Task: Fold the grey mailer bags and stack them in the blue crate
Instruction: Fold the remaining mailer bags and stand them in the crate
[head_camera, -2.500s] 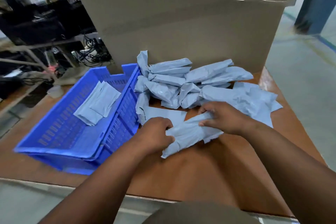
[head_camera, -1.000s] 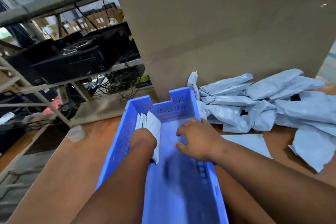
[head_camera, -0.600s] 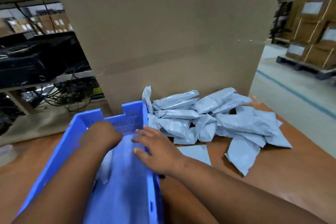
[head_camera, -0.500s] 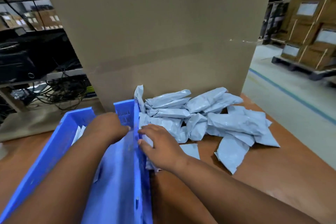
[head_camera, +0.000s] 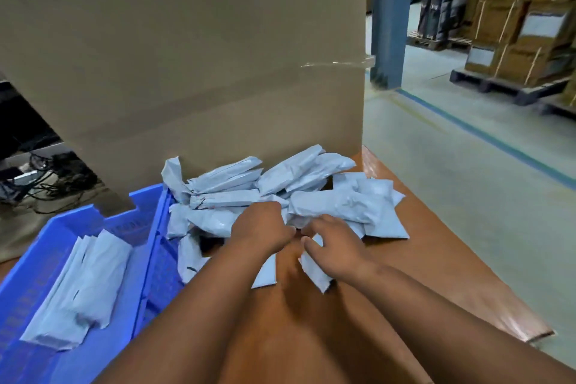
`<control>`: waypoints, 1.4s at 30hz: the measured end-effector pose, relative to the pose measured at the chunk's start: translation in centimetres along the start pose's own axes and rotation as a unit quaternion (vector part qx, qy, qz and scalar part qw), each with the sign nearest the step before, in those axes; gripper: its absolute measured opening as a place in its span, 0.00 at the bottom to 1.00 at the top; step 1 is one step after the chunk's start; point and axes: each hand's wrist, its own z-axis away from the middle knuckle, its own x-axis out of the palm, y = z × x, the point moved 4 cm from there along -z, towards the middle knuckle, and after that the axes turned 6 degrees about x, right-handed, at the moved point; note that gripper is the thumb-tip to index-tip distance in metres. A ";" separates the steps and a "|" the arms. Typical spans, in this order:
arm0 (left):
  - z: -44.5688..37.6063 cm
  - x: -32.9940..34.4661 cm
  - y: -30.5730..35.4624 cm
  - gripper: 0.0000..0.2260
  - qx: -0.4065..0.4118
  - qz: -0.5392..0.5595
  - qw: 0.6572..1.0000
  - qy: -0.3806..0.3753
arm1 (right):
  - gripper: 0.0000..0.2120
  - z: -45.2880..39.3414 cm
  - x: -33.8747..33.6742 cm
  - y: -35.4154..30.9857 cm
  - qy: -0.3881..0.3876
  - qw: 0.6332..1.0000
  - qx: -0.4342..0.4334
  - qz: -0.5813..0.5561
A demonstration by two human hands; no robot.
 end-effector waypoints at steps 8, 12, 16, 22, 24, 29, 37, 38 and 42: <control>0.3 9.3 8.2 0.11 0.025 0.022 0.998 -0.047 | 0.16 1.5 -1.1 8.1 -0.084 0.996 -0.008 0.030; 0.1 13.1 8.0 0.11 0.021 -0.056 0.998 0.007 | 0.15 2.3 0.1 9.9 -0.117 0.990 -0.043 0.061; 1.0 13.2 7.7 0.05 0.083 -0.010 0.996 0.026 | 0.18 2.7 -0.4 11.1 -0.129 0.987 -0.067 0.062; 7.4 14.6 1.7 0.34 0.083 -0.023 0.989 -0.124 | 0.21 3.5 -1.5 11.0 -0.081 0.988 -0.084 0.098; 10.0 14.2 0.6 0.35 0.114 -0.030 0.986 -0.119 | 0.20 4.3 -1.2 9.8 -0.060 0.982 -0.122 0.132; 15.1 14.2 -2.0 0.34 0.128 -0.020 0.988 -0.088 | 0.23 6.9 2.8 7.0 -0.106 0.954 -0.208 0.186; 17.6 15.3 0.4 0.32 0.111 0.004 0.994 0.009 | 0.24 7.7 6.8 4.6 -0.092 0.950 -0.198 0.224; 17.2 15.7 1.1 0.31 0.116 0.005 0.993 0.016 | 0.24 7.5 6.7 4.4 -0.077 0.950 -0.193 0.235; 15.5 17.7 2.5 0.32 0.106 -0.017 0.994 -0.012 | 0.30 7.2 7.6 6.2 -0.129 0.933 -0.126 0.310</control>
